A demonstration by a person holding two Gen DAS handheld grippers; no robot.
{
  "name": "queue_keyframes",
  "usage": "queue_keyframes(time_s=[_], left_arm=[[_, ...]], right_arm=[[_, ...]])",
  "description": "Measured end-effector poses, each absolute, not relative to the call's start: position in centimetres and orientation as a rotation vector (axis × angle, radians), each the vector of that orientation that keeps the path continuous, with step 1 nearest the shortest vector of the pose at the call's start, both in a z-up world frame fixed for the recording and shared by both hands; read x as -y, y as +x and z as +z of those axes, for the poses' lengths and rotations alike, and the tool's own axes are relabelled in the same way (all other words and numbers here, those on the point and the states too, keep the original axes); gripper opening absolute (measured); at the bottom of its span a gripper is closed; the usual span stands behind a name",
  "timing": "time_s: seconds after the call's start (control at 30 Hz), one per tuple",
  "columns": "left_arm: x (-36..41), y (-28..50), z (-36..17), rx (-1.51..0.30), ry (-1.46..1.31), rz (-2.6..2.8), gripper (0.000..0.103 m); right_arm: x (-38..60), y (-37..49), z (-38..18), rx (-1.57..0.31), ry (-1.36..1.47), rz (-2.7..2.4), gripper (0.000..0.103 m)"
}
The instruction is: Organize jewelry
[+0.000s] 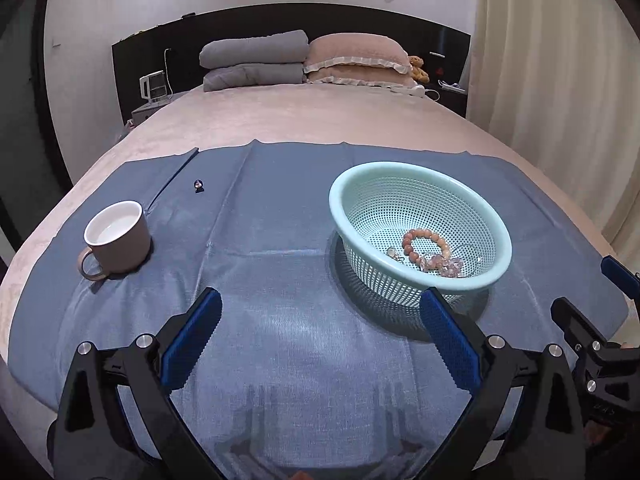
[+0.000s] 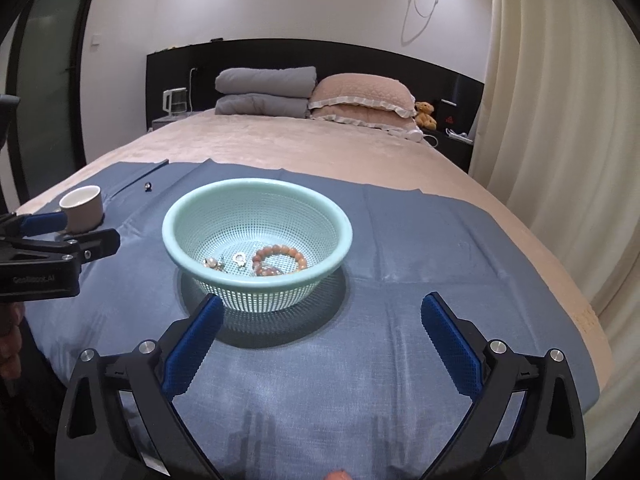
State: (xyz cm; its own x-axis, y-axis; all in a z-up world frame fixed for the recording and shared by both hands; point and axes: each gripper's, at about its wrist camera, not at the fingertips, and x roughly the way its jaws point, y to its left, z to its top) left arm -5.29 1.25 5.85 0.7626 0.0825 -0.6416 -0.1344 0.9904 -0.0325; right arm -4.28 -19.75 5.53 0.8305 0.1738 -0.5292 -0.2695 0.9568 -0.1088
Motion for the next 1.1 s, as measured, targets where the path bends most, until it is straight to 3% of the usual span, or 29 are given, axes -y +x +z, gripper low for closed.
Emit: queue_keyframes(time_s=[0.5, 1.1], left_arm=[[-0.3, -10.5, 9.7, -0.580, -0.068, 0.041, 0.097], [0.7, -10.5, 9.2, -0.602, -0.061, -0.001, 0.097]], right_arm=[[19.2, -5.7, 6.1, -0.591, -0.189, 0.323, 0.095], [20.0, -6.5, 6.3, -0.556, -0.216, 0.262, 0.095]])
